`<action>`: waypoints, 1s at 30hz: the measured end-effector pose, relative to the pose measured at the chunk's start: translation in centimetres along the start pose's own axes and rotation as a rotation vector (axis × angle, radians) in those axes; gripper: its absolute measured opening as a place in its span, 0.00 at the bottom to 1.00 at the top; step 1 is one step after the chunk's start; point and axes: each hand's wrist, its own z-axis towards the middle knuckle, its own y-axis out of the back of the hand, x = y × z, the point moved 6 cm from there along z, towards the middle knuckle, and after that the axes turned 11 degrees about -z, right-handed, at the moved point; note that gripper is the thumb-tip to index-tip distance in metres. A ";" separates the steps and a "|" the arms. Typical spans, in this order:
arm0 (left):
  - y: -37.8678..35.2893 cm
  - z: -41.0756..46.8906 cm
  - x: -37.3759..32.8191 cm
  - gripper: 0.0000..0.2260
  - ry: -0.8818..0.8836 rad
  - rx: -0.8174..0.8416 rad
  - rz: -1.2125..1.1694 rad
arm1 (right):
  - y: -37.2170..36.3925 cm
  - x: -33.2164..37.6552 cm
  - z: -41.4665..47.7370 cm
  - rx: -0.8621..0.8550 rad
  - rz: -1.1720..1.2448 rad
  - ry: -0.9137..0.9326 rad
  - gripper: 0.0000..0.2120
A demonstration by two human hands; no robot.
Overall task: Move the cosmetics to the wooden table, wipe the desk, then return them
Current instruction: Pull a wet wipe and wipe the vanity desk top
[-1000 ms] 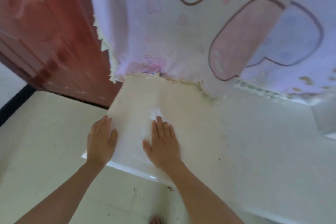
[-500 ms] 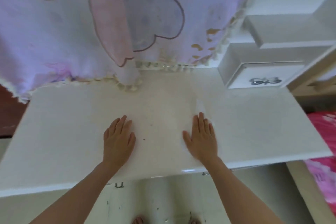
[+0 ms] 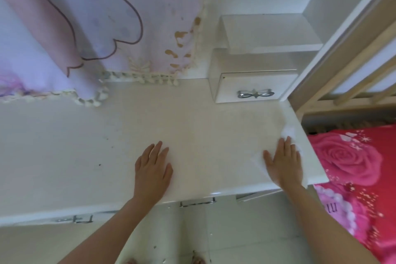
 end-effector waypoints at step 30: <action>19.9 -14.8 35.4 0.20 0.242 -0.218 0.162 | -1.0 50.0 -27.3 -0.108 -0.052 0.825 0.32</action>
